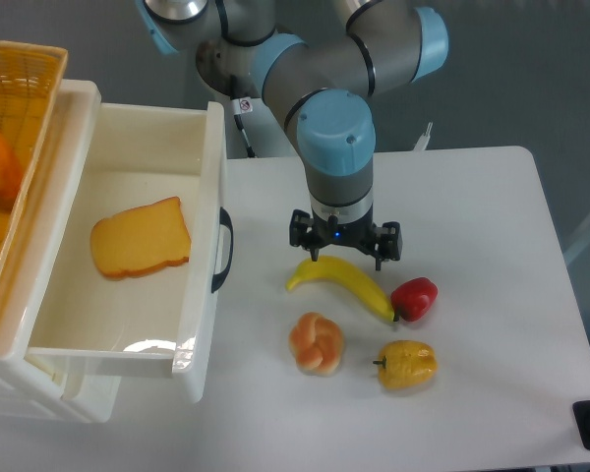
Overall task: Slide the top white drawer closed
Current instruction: 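Move the gripper down and toward the open white drawer's front panel, then bring the gripper against the drawer front beside its black handle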
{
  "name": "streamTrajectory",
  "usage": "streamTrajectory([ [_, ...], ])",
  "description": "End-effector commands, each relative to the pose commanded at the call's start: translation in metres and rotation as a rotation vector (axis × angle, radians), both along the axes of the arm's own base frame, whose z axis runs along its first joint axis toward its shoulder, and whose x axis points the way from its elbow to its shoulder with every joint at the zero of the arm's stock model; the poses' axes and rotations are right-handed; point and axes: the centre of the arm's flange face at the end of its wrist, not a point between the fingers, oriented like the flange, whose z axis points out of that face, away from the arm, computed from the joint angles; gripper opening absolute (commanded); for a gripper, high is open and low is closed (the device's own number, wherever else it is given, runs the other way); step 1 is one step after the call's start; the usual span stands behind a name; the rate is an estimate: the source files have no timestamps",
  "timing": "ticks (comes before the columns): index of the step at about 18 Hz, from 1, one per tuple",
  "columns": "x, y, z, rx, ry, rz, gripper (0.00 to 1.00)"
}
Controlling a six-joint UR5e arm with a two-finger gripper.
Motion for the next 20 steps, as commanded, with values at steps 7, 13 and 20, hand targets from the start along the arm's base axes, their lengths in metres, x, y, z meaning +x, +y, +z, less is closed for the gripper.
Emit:
streamTrajectory([
  [7, 0.007, 0.003, -0.024, 0.012, -0.107, 0.029, 1.0],
  [13, 0.014, 0.008, -0.046, 0.038, -0.186, 0.033, 1.0],
  [20, 0.024, 0.015, -0.053, 0.04, -0.21, 0.024, 1.0],
])
